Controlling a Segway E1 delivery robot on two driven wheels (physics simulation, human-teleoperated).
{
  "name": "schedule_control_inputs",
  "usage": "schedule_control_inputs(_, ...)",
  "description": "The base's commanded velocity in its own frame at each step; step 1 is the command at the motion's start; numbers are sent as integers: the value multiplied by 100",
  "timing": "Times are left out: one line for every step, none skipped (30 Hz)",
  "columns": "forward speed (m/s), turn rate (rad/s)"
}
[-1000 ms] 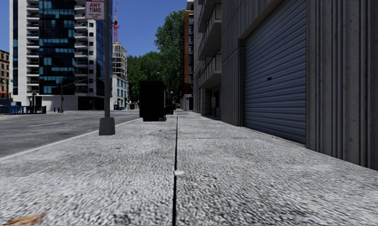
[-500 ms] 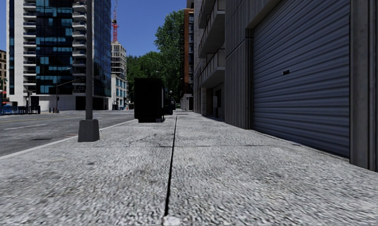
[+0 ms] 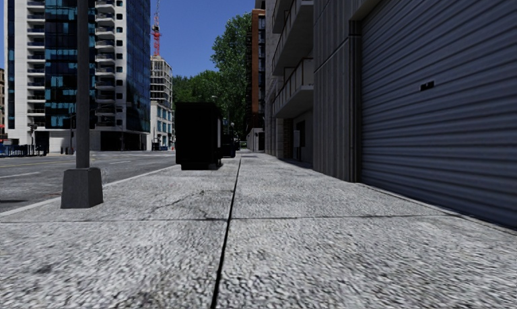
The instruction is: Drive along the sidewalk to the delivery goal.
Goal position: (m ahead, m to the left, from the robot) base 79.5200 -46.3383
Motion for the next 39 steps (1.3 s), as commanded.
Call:
schedule_control_inputs(200,0)
schedule_control_inputs(200,0)
schedule_control_inputs(200,0)
schedule_control_inputs(200,0)
schedule_control_inputs(200,0)
schedule_control_inputs(200,0)
schedule_control_inputs(200,0)
schedule_control_inputs(200,0)
schedule_control_inputs(200,0)
schedule_control_inputs(200,0)
schedule_control_inputs(200,0)
schedule_control_inputs(200,0)
schedule_control_inputs(200,0)
schedule_control_inputs(200,0)
schedule_control_inputs(200,0)
schedule_control_inputs(200,0)
schedule_control_inputs(200,0)
schedule_control_inputs(200,0)
schedule_control_inputs(200,0)
schedule_control_inputs(200,0)
schedule_control_inputs(200,0)
schedule_control_inputs(200,0)
schedule_control_inputs(200,0)
schedule_control_inputs(200,0)
schedule_control_inputs(200,9)
schedule_control_inputs(200,13)
schedule_control_inputs(200,19)
schedule_control_inputs(200,19)
schedule_control_inputs(200,21)
schedule_control_inputs(200,22)
schedule_control_inputs(200,22)
schedule_control_inputs(200,22)
schedule_control_inputs(200,22)
schedule_control_inputs(200,21)
schedule_control_inputs(200,0)
schedule_control_inputs(200,0)
schedule_control_inputs(200,0)
schedule_control_inputs(200,0)
schedule_control_inputs(200,0)
